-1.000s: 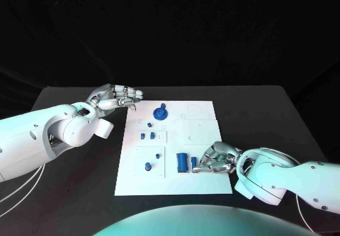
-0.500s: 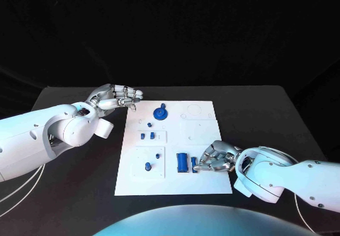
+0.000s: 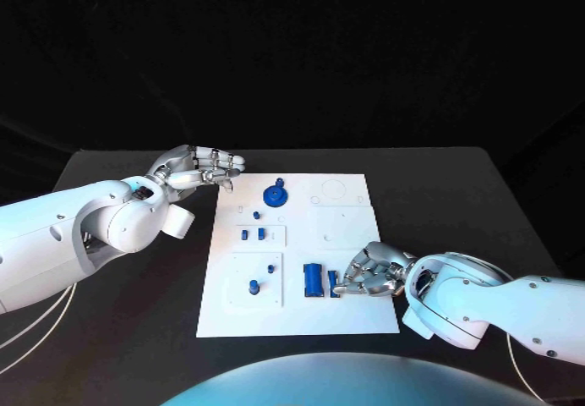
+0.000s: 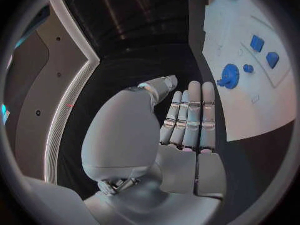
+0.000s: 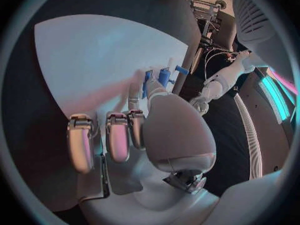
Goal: Assemble the parts on the task board
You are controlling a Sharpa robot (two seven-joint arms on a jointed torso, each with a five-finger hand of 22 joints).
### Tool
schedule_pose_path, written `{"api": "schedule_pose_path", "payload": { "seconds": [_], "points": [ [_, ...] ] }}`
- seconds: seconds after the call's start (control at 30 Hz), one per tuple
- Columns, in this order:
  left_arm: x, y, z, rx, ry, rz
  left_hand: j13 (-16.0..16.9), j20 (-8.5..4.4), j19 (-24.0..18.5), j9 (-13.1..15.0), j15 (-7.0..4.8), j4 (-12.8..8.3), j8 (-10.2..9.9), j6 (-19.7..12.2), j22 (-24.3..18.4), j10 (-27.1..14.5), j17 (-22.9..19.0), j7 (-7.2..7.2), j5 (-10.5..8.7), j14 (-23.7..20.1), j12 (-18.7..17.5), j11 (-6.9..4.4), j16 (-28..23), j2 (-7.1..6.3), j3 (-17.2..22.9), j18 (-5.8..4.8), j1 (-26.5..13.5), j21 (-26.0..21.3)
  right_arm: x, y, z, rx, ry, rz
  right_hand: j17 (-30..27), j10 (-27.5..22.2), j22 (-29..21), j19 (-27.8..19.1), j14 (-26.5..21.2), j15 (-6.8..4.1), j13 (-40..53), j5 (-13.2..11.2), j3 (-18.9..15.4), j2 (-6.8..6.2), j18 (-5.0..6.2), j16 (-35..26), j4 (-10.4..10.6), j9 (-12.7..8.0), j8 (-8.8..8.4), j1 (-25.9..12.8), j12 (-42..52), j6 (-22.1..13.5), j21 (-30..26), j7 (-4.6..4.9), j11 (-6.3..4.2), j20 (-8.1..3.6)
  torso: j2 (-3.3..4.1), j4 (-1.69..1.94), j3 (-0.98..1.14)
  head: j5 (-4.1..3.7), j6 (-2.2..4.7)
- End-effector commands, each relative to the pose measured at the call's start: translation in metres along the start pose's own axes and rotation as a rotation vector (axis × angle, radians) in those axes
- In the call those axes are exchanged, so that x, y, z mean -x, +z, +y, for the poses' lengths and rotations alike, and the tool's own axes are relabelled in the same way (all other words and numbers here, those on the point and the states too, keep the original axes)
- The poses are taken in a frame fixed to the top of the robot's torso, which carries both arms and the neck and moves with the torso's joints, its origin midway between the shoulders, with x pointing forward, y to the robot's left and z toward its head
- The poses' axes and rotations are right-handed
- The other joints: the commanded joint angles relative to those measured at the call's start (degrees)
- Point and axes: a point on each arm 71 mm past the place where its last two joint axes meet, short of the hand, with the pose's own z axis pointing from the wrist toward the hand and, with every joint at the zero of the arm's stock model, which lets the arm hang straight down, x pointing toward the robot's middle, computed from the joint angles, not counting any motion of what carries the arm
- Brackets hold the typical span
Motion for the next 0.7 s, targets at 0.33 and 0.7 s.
{"api": "schedule_pose_path", "payload": {
  "seconds": [0.33, 0.7],
  "points": [
    [0.0, 0.0, -0.002, -0.048, -0.056, -0.026, -0.02, 0.27, -0.48, -0.26, 0.19, 1.0, 0.21, -0.68, -0.54, 0.06, -0.08, 0.32, 0.26, -0.55, 0.74, -0.1, 0.22, 0.42, -0.58, 0.66, -1.4, -1.13, 0.038, 0.008, 0.008, 0.24, 0.216, -0.11, 4.5, 1.48, 12.31, 2.3, 3.64, 1.59, 8.62, 0.18, -0.18, -0.53, 1.16, -2.29, -0.16, -1.59, -4.52, 0.04, -5.68, -4.92, -9.07, 2.8, 2.11, 1.21, -0.6, -0.33, -0.34, -0.29, 2.4],
    [0.02, 0.014, 0.01, -0.112, -0.211, -0.228, -0.6, 3.55, -2.86, -0.01, 2.25, 6.25, 2.16, -1.61, -15.55, 7.04, -8.79, -1.17, -0.05, -3.02, -7.76, 0.24, -26.87, -0.84, -1.16, 0.41, -2.24, -24.33, 0.138, 0.064, 0.01, 0.393, 0.539, -0.382, -38.77, -23.96, -11.5, -23.55, -17.11, 5.65, -24.98, 0.25, 5.17, 0.02, 9.41, -38.99, -0.43, -4.14, -9.18, 9.7, -55.14, -11.22, -66.32, 6.97, 6.26, 5.33, -2.18, -0.89, -0.51, -0.3, 9.26]
  ]
}}
